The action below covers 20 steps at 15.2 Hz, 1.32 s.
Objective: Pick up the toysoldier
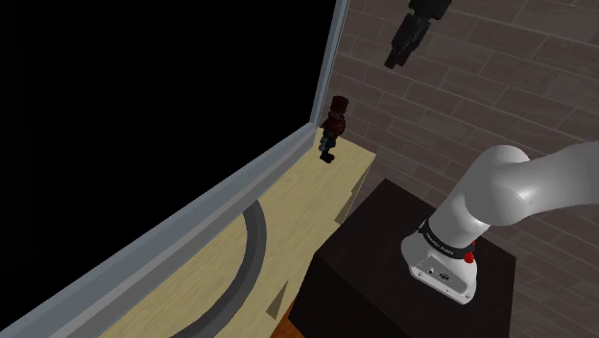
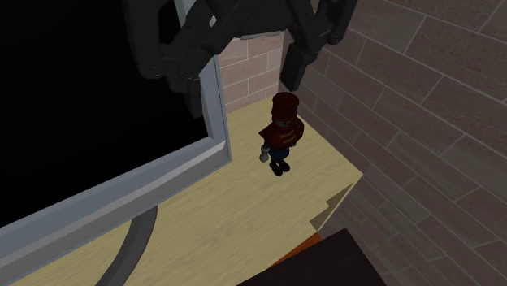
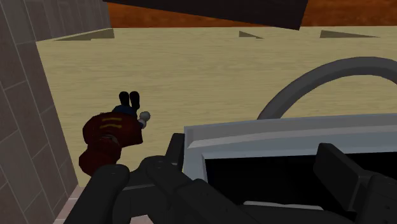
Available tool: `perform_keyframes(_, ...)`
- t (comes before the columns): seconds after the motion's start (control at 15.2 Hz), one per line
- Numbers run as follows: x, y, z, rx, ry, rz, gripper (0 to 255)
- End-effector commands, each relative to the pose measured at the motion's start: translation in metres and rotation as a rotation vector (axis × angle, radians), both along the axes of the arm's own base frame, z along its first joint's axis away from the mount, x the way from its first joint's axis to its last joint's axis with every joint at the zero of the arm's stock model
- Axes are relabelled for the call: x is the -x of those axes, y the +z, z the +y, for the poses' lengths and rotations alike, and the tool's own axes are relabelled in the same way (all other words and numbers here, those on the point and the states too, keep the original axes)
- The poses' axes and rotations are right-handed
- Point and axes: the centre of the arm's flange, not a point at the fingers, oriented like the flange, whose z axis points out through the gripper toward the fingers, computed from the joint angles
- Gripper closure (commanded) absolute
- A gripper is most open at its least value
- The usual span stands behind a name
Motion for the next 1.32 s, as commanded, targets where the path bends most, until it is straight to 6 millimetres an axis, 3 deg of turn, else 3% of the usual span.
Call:
perform_keyframes(0.0, 0.0, 0.0, 0.0, 0.0, 0.0, 0.0, 0)
perform_keyframes(1.25, -0.135, -0.154, -0.144, 0.028, 0.166, -0.009, 0)
